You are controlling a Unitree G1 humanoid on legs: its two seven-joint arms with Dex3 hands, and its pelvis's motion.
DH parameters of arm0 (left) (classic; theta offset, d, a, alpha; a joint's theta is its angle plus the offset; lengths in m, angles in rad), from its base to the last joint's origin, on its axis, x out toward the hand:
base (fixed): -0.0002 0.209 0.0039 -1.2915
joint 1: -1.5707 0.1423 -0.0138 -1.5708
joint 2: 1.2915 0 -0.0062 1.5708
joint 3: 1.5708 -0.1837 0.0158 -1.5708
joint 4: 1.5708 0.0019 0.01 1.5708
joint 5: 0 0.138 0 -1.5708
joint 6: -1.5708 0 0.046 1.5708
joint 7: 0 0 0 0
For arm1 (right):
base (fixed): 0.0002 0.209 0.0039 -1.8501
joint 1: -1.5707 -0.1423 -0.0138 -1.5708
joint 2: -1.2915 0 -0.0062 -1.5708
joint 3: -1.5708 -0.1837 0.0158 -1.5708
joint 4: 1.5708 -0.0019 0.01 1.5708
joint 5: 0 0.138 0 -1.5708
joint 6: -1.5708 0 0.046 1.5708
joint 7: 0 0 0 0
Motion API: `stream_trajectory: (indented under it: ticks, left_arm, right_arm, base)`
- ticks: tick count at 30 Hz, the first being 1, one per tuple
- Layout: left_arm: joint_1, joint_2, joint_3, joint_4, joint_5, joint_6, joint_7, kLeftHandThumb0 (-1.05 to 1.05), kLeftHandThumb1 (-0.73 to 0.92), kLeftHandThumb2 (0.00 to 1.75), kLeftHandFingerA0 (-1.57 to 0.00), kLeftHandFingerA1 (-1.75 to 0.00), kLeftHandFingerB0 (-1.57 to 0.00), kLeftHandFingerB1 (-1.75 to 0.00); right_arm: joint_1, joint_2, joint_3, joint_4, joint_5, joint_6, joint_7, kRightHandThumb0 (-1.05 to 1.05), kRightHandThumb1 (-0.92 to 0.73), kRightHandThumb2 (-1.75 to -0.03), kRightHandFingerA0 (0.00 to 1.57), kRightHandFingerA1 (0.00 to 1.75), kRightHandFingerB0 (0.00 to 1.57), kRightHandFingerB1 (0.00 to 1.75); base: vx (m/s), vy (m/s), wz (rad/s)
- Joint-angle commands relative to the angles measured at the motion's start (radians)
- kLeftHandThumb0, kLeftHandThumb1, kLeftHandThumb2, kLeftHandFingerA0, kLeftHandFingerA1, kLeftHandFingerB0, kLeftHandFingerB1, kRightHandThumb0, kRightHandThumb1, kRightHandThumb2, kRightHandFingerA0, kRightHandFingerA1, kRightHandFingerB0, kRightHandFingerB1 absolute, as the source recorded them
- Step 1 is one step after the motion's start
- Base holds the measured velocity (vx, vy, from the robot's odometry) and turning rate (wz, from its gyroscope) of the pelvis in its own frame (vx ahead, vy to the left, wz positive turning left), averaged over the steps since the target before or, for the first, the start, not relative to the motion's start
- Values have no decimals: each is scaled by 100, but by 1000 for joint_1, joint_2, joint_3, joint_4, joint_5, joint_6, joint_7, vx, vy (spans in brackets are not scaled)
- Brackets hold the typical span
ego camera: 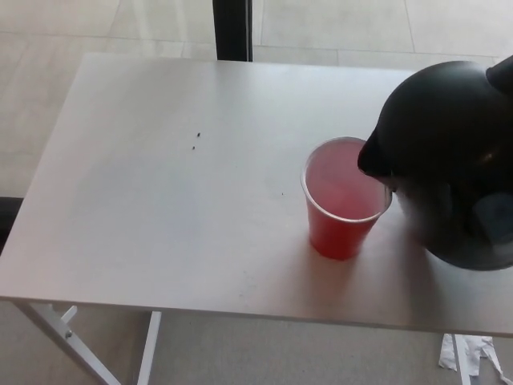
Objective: The robot uses its right hand to lift up a kettle kept on the middle of the desk by its handle and tilt it into a glass kept next to it to pour out water
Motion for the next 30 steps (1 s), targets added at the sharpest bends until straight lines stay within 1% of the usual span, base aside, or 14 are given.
stream_trajectory:
  ticks: [1, 6, 7, 8, 10, 11, 12, 14, 15, 17, 18, 24, 27, 30]
  left_arm:
    - [8, 1, 11, -6, -6, -9, 1, -105, 73, 98, -67, -64, -52, -79]
    - [14, 5, 21, -12, -12, -9, -6, -105, 72, 98, -67, -63, -53, -80]
    - [16, 5, 18, -12, -5, -15, -1, -105, 75, 98, -67, -62, -53, -79]
    - [16, 4, 21, -8, -9, -15, -2, -105, 55, 132, -70, -59, -51, -80]
    - [17, 4, 24, -6, -11, -15, -4, -105, 55, 132, -68, -59, -49, -80]
    - [22, 3, 27, -9, -13, -14, -6, -105, 54, 132, -68, -60, -50, -81]
    - [22, 2, 28, -6, -12, -15, -5, -105, 56, 134, -68, -59, -52, -81]
    - [19, 1, 30, 3, -11, -19, -4, -105, 54, 132, -67, -60, -51, -82]
    - [24, 0, 32, -5, -11, -14, -3, -105, 73, 98, -66, -62, -50, -81]
    - [30, 1, 24, -8, 2, -26, 4, -105, 56, 133, -67, -59, -50, -82]
    - [32, 0, 25, -16, 2, -21, 6, -105, 75, 98, -66, -62, -51, -81]
    - [30, 1, 29, 0, 2, -28, 7, -105, 75, 98, -66, -62, -51, -80]
    - [27, 1, 33, 4, -3, -25, 3, -105, 73, 97, -69, -62, -49, -81]
    - [10, 8, 31, 26, -2, -5, 0, -105, 72, 99, -70, -61, -51, -80]
  right_arm:
    - [59, 40, -55, 56, 87, 6, -4, -13, -53, -91, 100, 162, 80, 93]
    - [85, 26, -78, 115, 68, -7, -36, -19, -55, -93, 89, 175, 75, 150]
    - [110, 11, -96, 127, 85, 9, -7, -21, -60, -77, 100, 161, 77, 90]
    - [122, 13, -103, 125, 92, 2, -11, -19, -58, -80, 103, 165, 78, 83]
    - [130, 15, -107, 121, 97, -5, -13, -20, -57, -85, 99, 169, 80, 87]
    - [143, 18, -113, 110, 107, 0, -5, -26, -47, -102, 124, 135, 81, 90]
    - [147, 28, -129, 97, 125, 17, 0, -15, -55, -85, 101, 163, 73, 70]
    - [163, 39, -157, 70, 169, 28, 33, -18, -55, -86, 102, 157, 64, 59]
    - [167, 35, -158, 73, 167, 29, 36, -19, -59, -76, 103, 152, 62, 58]
    - [171, 19, -143, 89, 125, 39, 10, -23, -64, -63, 104, 150, 66, 56]
    - [175, 9, -133, 98, 107, 37, 1, -25, -65, -63, 104, 151, 67, 56]
    - [223, -34, -110, 44, 175, 15, 145, -26, -68, -63, 83, 164, 76, 65]
    - [234, -56, -100, 23, 208, 15, 210, -34, -65, -60, 77, 103, 31, 38]
    - [242, -79, -97, -10, 254, 45, 300, -35, -64, -59, 76, 82, 19, 33]
  base:
    - [0, 0, 0]
    - [0, 0, 0]
    - [0, 0, 0]
    - [0, 0, 0]
    - [0, 0, 0]
    - [0, 0, 0]
    - [0, 0, 0]
    - [0, 0, 0]
    - [0, 0, 0]
    - [0, 0, 0]
    - [0, 0, 0]
    - [0, 0, 0]
    - [0, 0, 0]
    - [0, 0, 0]
